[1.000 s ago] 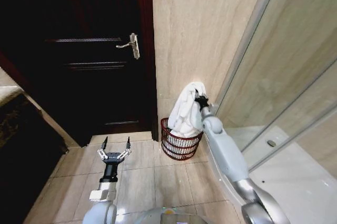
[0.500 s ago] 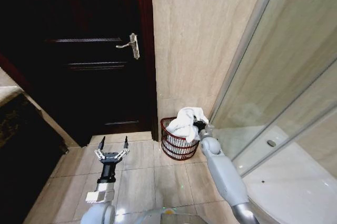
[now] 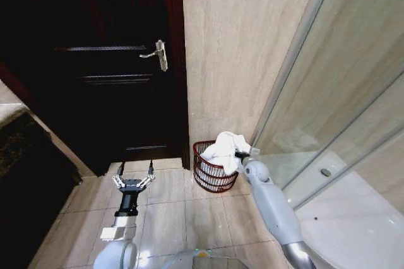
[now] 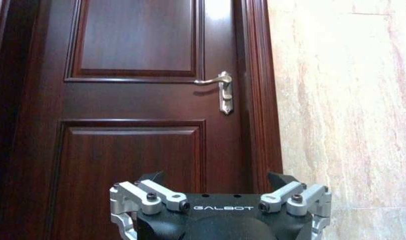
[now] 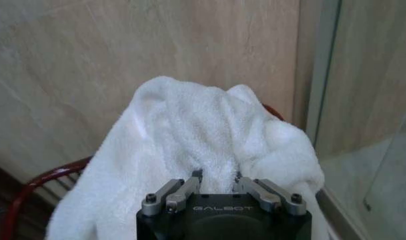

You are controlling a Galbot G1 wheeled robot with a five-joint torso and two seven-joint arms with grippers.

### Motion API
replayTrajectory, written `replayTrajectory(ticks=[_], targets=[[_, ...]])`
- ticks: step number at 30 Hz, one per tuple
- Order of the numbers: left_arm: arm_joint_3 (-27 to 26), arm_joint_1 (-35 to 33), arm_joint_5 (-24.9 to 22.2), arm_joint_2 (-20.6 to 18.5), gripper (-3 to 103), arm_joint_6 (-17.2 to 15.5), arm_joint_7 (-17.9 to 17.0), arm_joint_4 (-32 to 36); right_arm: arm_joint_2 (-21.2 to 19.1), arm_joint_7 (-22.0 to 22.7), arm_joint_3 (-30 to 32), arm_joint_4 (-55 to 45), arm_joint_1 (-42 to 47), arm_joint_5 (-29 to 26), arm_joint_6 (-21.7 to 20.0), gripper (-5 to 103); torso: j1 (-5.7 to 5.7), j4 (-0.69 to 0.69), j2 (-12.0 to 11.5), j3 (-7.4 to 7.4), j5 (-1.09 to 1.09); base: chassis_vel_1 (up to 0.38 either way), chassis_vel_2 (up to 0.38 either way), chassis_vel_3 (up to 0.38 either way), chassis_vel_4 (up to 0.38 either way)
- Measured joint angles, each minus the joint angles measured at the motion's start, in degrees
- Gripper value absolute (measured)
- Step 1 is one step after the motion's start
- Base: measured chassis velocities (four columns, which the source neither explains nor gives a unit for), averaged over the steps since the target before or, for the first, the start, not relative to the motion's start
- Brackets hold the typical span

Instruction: Discard the used towel into the hamper.

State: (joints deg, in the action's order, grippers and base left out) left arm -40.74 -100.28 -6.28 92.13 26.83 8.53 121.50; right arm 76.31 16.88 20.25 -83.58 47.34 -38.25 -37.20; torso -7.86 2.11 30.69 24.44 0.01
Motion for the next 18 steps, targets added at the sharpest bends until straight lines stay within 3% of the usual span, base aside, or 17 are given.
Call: replayTrajectory(ticks=[8, 18], targets=[[-0.2, 0.6, -0.5, 0.0, 100, 0.4, 0.3, -2.2, -0.6, 0.0, -1.1, -1.4, -4.7, -2.9, -3.2, 16, 0.00, 0.00, 0.0, 0.01, -0.02, 0.000, 0.000, 0.000, 0.000], [-0.8, 1.5, -1.7, 0.0, 100, 0.4, 0.3, -3.6, 1.2, 1.4, -9.0, 3.5, -11.0, -3.9, -4.9, 16, 0.00, 0.01, 0.0, 0.01, -0.02, 0.000, 0.000, 0.000, 0.000]])
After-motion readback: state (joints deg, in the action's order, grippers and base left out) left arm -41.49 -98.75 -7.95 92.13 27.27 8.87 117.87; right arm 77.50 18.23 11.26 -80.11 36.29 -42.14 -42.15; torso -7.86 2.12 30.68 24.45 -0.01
